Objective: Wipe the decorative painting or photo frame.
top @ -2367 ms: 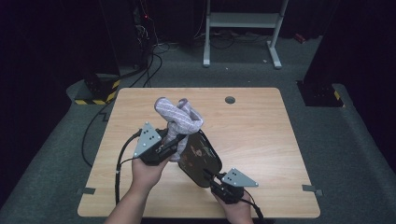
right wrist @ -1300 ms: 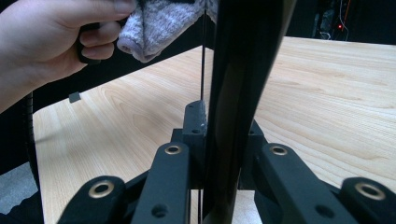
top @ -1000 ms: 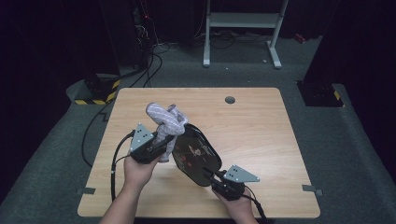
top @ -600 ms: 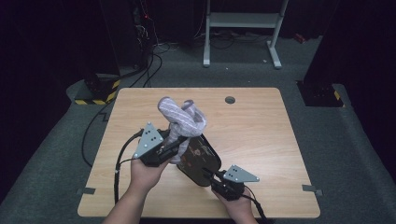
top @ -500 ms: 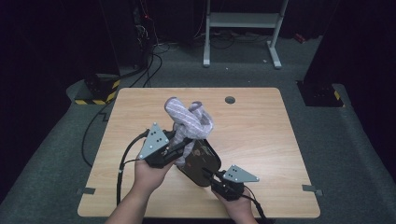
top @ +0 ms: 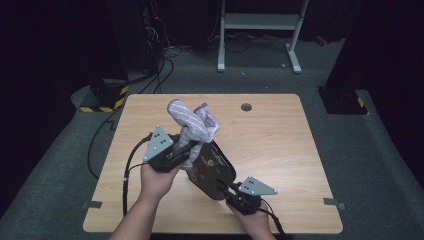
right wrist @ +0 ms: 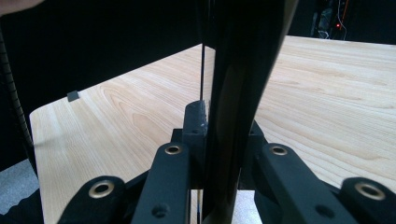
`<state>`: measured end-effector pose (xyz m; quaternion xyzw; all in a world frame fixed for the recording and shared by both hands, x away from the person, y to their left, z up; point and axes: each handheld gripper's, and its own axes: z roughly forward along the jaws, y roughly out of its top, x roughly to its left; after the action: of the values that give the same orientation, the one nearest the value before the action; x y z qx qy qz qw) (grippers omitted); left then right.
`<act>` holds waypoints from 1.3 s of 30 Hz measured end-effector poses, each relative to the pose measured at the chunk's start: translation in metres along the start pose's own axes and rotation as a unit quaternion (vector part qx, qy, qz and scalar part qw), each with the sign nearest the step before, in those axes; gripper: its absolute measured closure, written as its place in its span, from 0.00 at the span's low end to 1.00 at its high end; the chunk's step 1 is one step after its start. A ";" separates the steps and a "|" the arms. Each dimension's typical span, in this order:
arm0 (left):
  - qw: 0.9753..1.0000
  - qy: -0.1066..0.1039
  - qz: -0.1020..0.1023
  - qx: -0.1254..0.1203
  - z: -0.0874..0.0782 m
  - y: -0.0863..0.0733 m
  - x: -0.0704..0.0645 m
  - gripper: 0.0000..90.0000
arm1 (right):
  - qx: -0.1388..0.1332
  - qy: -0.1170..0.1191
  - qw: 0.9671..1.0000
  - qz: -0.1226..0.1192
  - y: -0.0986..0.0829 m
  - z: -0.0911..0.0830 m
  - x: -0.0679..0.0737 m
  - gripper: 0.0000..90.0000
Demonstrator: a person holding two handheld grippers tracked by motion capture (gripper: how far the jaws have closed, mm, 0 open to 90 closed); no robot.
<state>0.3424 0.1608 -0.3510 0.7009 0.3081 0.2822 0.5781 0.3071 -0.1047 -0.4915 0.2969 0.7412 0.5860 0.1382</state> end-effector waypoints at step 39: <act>0.986 0.023 -0.067 0.152 -0.008 -0.133 0.053 0.75 | 0.000 0.001 1.000 0.002 -0.002 0.000 -0.001 0.89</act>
<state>0.3567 0.2252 -0.4782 0.7518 0.4068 0.2091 0.4750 0.3072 -0.1052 -0.4932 0.2975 0.7409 0.5865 0.1365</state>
